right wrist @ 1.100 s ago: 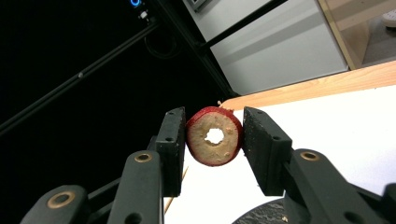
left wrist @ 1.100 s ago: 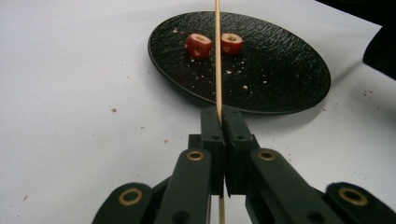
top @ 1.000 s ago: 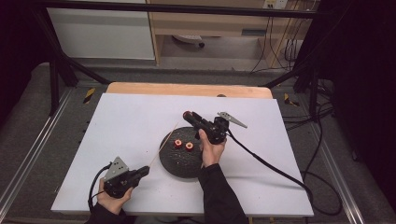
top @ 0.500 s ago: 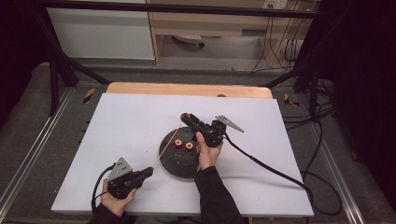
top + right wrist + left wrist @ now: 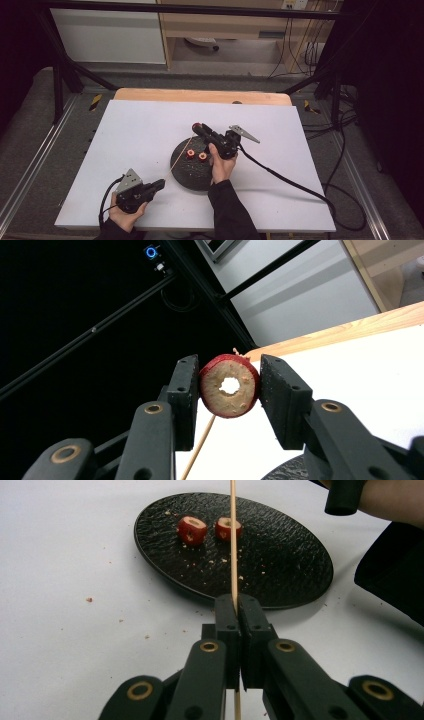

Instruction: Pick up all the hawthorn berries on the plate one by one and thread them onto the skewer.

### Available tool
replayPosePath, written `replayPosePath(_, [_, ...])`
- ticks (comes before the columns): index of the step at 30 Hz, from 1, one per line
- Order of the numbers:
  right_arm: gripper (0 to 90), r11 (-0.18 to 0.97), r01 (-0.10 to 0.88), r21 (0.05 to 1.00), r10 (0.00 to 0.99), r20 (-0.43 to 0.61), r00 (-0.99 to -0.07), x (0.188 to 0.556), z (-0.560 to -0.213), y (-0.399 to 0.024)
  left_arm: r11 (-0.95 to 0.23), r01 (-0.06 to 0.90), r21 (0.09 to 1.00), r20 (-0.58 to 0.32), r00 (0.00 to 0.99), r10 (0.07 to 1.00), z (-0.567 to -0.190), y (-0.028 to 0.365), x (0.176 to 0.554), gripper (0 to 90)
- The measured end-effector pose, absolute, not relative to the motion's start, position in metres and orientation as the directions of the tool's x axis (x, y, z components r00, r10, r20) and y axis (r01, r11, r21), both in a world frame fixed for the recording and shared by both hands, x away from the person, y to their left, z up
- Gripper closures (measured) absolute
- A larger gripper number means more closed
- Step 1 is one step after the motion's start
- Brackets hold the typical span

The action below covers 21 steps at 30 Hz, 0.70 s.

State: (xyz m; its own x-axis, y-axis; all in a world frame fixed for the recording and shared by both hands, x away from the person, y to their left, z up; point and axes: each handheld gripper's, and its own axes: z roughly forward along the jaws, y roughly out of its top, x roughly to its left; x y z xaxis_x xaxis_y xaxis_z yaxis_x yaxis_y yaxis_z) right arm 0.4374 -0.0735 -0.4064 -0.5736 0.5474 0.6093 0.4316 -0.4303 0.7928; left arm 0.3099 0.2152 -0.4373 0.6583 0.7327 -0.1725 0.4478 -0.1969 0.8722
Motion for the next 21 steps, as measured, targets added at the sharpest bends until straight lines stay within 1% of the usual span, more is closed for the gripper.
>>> replayPosePath(13, [61.1,-0.427,0.438,0.791,0.542,0.612,-0.576,0.431,-0.413,-0.068,-0.154,0.478,0.864,-0.223,0.64,0.736,-0.439,0.209,0.309,88.3])
replayPosePath(21, [61.2,-0.421,0.454,0.785,0.533,0.619,-0.577,0.427,-0.416,-0.066,-0.141,0.494,0.858,-0.237,0.625,0.743,-0.44,0.204,0.307,88.3])
